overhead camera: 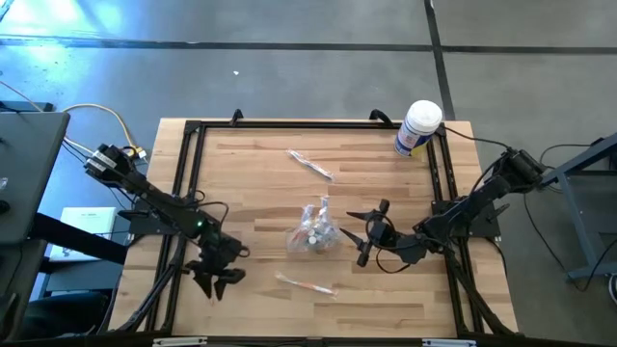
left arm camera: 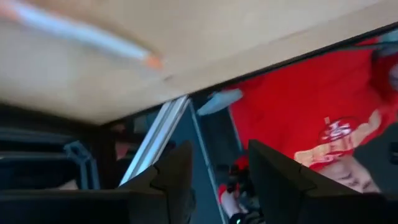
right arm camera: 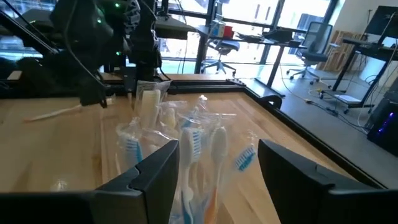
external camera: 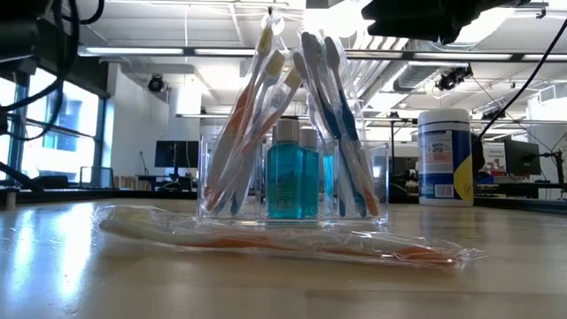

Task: Pick & Place toothbrushing station
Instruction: Put the orange toothbrush into the transparent organizer

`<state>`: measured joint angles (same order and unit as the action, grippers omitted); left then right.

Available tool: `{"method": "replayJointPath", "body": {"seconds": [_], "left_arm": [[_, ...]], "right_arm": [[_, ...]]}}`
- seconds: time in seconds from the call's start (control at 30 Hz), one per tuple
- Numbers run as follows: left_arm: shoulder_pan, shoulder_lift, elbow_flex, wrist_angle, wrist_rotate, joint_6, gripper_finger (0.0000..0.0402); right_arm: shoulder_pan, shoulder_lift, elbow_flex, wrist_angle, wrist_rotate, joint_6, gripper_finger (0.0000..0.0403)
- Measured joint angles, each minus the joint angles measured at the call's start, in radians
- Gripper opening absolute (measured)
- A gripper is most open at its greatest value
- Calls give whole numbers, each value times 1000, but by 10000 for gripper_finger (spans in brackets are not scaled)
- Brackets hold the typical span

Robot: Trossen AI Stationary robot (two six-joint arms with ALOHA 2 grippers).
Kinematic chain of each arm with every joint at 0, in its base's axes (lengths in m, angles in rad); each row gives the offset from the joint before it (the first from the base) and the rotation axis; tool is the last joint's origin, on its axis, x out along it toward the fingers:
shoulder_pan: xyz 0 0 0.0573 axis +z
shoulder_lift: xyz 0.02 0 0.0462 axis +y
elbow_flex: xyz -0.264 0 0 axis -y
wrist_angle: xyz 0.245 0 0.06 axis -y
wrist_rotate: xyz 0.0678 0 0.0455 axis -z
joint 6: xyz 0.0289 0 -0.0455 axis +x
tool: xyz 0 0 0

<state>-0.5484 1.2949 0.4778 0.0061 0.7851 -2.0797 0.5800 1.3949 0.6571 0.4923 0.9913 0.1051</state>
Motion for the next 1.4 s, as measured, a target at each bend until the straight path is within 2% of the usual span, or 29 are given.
{"method": "replayJointPath", "body": {"seconds": [0.07,0.17,0.3,0.53,0.63,0.7,0.83,0.9,1.1,1.3,1.4], "left_arm": [[-12,0,0,2,34,3,149],[-15,-2,0,-2,76,113,149],[-20,-5,0,-58,4,124,149],[-62,-88,-1,-373,14,132,149],[-73,-173,-1,-397,-95,124,149],[-72,-239,0,-424,-226,116,149],[-72,-361,0,-585,-531,106,149],[-79,-403,0,-627,-610,60,149],[-122,-444,0,-654,-625,-71,149],[-184,-403,0,-689,-608,-312,149],[-214,-374,-1,-703,-598,-368,149]], "right_arm": [[0,0,0,-3,0,1,210],[0,0,0,-8,0,4,210],[0,0,0,-7,0,5,210],[0,0,0,-5,4,8,210],[-4,0,0,-6,3,8,210],[-10,0,0,-7,4,8,210],[-15,0,0,-18,4,30,210],[-18,0,0,-21,1,32,210],[-18,0,0,-25,1,33,210],[-18,0,0,-34,0,52,210],[-18,0,0,-34,0,52,210]]}}
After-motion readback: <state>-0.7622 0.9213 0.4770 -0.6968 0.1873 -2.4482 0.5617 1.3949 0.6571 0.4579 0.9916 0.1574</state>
